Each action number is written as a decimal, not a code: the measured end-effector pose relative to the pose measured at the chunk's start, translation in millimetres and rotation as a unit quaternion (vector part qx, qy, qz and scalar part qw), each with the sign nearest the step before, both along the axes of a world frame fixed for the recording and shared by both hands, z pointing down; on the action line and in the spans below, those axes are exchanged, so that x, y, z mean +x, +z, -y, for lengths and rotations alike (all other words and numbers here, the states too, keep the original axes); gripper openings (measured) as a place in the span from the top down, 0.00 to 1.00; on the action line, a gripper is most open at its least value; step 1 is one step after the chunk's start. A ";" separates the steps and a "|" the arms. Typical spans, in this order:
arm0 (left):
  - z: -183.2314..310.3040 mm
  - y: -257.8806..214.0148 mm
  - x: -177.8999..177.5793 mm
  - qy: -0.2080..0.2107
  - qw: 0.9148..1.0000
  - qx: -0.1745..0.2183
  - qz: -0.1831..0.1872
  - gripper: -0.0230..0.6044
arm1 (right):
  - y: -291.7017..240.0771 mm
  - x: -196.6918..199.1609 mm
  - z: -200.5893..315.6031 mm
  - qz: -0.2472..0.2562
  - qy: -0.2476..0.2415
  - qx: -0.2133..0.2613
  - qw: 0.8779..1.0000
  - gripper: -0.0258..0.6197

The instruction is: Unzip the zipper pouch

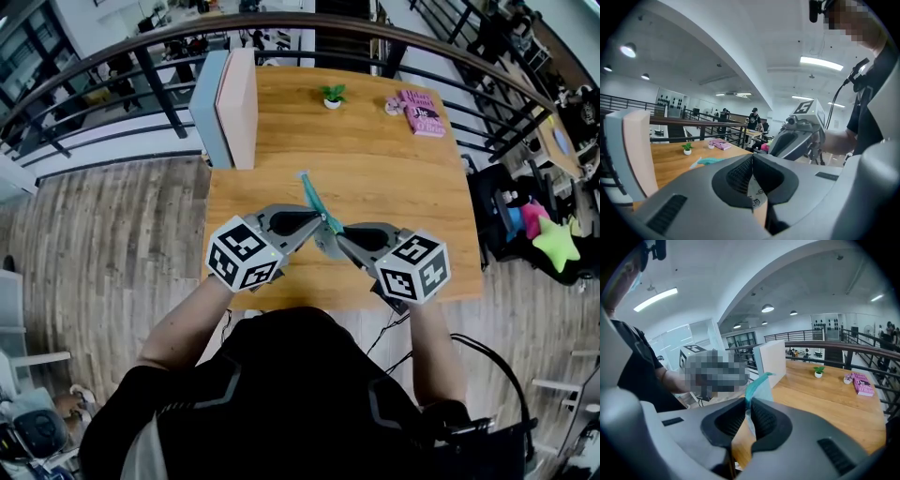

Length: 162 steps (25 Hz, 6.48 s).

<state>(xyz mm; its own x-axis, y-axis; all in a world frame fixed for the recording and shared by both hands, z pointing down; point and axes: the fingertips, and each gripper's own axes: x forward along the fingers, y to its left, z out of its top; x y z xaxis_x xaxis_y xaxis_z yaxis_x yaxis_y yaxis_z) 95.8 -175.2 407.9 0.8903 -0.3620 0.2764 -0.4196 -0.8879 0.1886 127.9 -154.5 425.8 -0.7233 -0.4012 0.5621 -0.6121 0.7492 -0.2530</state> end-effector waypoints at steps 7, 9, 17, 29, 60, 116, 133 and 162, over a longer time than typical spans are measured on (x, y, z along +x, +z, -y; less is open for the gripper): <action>11.2 1.7 -11.1 -0.015 0.999 0.010 0.026 0.92 | 1.3 0.0 1.0 0.005 -0.003 0.000 1.000 0.89; 19.2 5.3 -19.6 -0.036 0.999 0.003 0.028 0.92 | 4.7 1.9 1.9 0.007 -0.002 -0.006 1.000 0.89; 41.7 11.5 -44.7 -0.077 0.996 0.000 0.038 0.92 | 17.1 11.6 7.9 0.011 0.005 -0.018 1.000 0.88; 56.6 17.7 -74.5 -0.133 0.990 -0.009 0.047 0.91 | 28.2 37.6 13.9 0.019 0.025 -0.030 0.999 0.88; 167.4 98.7 -30.3 -0.232 0.966 -0.037 0.113 0.91 | 124.6 81.0 169.1 -0.098 0.012 0.039 0.994 0.88; 73.0 21.5 -105.4 -0.225 0.971 0.069 0.037 0.91 | 9.7 73.6 76.5 -0.014 0.168 0.130 0.977 0.76; 49.7 -84.7 -113.9 -0.202 0.974 0.099 -0.030 0.92 | -111.0 76.1 42.7 0.045 0.238 0.254 0.936 0.92; 55.0 -99.4 -132.2 -0.285 0.950 0.125 -0.005 0.92 | -121.7 66.4 49.7 0.031 0.227 0.258 0.938 0.95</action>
<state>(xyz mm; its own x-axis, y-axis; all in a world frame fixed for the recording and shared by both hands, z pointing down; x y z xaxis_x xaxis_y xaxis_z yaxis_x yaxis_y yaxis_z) -36.4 -230.2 308.5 0.5314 -0.8400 0.1097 -0.8455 -0.5339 0.0079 194.3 -204.1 304.0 -0.4368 -0.8834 0.1695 -0.8941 0.4471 0.0260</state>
